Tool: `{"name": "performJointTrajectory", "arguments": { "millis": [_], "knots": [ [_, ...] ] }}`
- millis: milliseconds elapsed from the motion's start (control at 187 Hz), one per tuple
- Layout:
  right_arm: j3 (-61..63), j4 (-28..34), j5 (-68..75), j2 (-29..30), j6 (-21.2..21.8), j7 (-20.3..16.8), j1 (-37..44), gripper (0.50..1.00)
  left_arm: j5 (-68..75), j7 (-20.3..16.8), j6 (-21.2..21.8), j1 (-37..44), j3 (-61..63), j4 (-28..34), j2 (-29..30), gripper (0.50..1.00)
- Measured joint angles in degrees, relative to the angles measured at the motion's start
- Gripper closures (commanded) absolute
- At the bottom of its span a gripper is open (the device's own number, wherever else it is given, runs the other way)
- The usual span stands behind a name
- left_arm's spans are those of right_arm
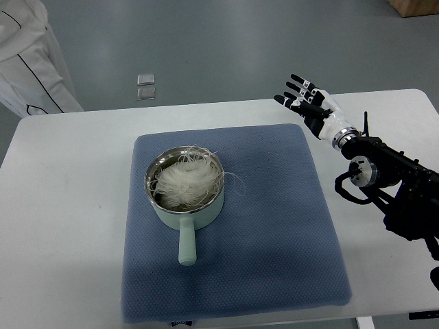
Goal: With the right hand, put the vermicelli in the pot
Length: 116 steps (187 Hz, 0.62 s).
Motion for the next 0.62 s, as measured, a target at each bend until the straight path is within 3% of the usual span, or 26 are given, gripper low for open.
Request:
{"name": "performJointTrajectory", "arguments": {
  "millis": [273,620],
  "knots": [
    [1.0,-2.6,0.1,2.0,-0.5,8.7,-0.5,0.587,0.0,0.0,0.0,0.0,0.0,0.0,0.0,0.5],
    [1.1,-3.0,0.0,3.1,-2.7,9.9,-1.2,0.587,0.0,0.0,0.0,0.0,0.0,0.0,0.0,0.5]
  ]
}}
